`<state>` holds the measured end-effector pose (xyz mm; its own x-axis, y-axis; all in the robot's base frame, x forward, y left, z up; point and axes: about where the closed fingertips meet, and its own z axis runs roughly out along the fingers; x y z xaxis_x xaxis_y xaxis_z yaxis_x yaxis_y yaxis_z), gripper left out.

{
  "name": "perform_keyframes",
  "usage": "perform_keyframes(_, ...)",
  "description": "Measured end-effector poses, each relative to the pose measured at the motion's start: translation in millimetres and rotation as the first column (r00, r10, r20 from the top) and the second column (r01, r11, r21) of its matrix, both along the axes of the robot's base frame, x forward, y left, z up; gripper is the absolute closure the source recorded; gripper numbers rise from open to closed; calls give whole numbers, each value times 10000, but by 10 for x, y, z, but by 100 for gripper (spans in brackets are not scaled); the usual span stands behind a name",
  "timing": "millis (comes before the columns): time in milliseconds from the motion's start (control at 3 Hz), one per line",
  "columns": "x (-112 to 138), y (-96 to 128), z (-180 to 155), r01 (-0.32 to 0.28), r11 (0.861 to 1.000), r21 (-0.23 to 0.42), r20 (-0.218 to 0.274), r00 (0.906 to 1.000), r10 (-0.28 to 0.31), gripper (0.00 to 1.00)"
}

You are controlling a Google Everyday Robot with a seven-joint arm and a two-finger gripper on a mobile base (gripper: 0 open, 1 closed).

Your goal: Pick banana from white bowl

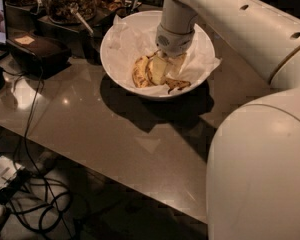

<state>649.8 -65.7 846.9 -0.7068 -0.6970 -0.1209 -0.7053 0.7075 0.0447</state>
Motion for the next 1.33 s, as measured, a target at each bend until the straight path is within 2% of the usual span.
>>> perform_keyframes(333,-12,17,-55,-55,10000,11,-160,9999,55,52)
perform_keyframes(1000,-28,10,-54,-63,10000,26,-160,9999,63,94)
perform_keyframes(1333,-28,11,-53,-66,10000,33,-155,9999,66,100)
